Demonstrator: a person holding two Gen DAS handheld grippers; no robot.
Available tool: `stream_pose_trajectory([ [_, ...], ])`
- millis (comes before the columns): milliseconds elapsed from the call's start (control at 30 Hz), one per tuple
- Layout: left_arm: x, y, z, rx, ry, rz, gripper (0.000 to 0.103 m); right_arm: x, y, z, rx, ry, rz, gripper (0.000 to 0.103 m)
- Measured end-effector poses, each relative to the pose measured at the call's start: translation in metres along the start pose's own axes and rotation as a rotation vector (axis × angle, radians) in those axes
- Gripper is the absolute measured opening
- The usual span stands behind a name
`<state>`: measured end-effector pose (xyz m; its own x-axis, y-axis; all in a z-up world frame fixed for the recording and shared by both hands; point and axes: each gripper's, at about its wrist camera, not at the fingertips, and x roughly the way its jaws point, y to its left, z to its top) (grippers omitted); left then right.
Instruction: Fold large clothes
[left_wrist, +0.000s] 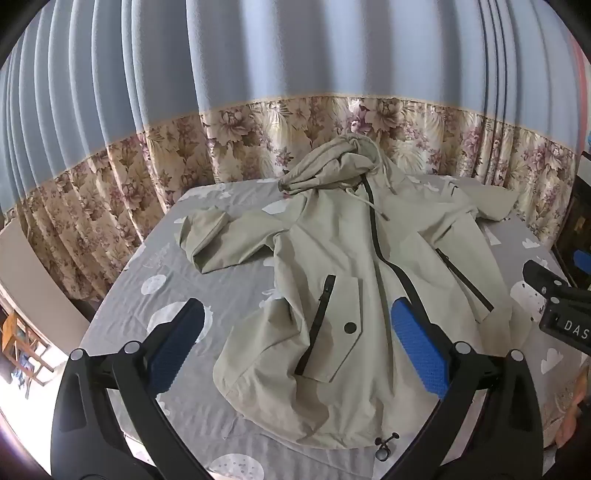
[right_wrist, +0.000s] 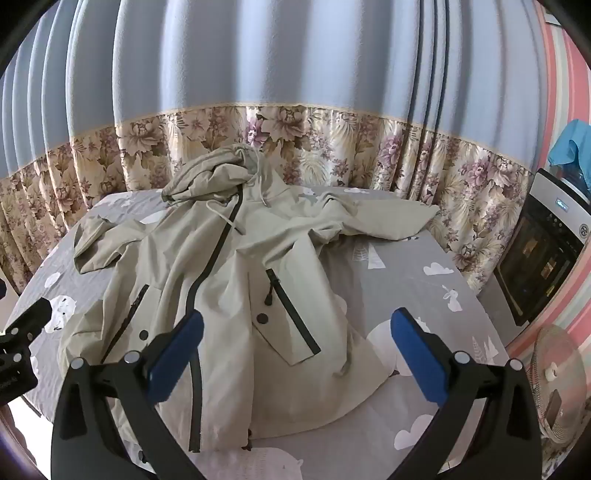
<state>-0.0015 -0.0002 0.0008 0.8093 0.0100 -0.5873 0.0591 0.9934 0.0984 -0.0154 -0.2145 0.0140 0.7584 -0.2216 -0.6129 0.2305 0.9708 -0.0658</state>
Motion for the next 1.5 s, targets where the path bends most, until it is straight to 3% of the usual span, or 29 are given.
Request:
stream_pose_trajectory([
  [1500,0.022,0.011,-0.003,-0.021,0.047,0.002,0.100,0.007,0.005,0.003,-0.001,0.016,-0.004,0.101],
])
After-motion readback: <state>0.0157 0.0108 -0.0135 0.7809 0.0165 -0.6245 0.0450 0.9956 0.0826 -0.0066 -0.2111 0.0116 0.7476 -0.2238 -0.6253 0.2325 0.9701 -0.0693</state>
